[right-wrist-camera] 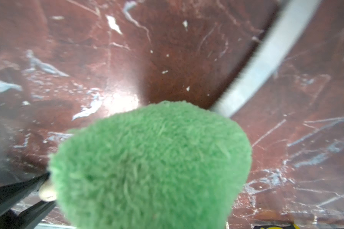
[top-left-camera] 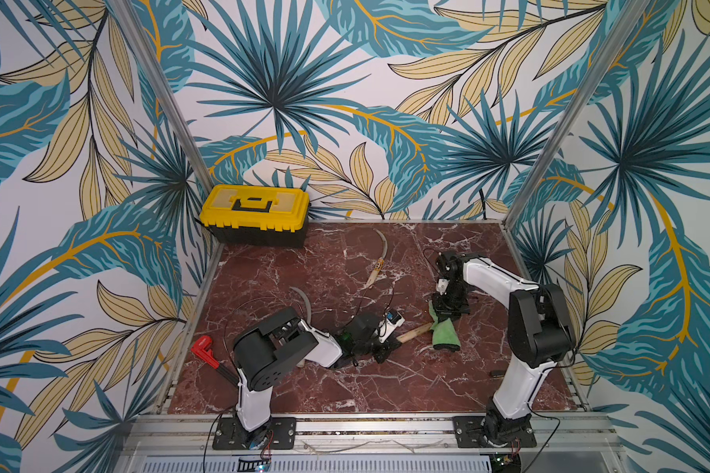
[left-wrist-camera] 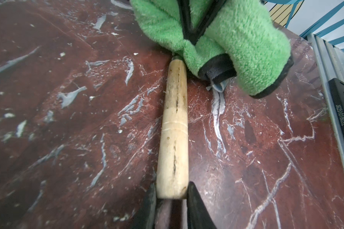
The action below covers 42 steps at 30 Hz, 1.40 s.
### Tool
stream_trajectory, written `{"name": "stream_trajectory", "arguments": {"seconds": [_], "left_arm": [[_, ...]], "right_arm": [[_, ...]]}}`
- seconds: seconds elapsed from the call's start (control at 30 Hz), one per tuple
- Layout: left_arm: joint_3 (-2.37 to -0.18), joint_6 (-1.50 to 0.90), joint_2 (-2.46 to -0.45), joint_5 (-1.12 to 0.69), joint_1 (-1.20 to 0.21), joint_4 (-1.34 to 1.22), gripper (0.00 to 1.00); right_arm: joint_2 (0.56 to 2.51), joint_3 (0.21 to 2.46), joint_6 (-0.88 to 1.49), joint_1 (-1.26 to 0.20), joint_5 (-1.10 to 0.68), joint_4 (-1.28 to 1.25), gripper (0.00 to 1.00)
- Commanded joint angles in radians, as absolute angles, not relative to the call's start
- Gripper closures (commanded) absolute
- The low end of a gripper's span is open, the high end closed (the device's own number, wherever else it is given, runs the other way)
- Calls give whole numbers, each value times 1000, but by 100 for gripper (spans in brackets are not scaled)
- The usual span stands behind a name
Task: Wipe small sickles with rags
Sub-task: Wipe the small sickle at the center of the board.
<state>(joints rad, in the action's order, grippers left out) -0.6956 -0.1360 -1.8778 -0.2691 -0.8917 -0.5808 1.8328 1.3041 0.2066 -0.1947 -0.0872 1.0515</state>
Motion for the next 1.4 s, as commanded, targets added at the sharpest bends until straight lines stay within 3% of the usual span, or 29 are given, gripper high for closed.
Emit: {"name": "stream_trajectory", "arguments": {"seconds": [0.0,0.2,0.6,0.97,1.37], "left_arm": [[-670,-155,-1870,-250,-881,-422,77],[-696,-141,-1816,-260,-881,-331,63],[-883,-40,-1708,-273,-882,-66,59],[-1201,58,-1893,-386,-884,91,56],[-1391,75,-2068,-336,-946,101,56]], "right_arm": [[1745,1320,187,-190,-114,1089,92],[1651,1322,193,-189,-119,1110,92],[1541,1323,200,-185,-82,1136,91],[1449,1334,227,-106,-38,1145,92],[1394,1273,239,-19,-97,1085,91]]}}
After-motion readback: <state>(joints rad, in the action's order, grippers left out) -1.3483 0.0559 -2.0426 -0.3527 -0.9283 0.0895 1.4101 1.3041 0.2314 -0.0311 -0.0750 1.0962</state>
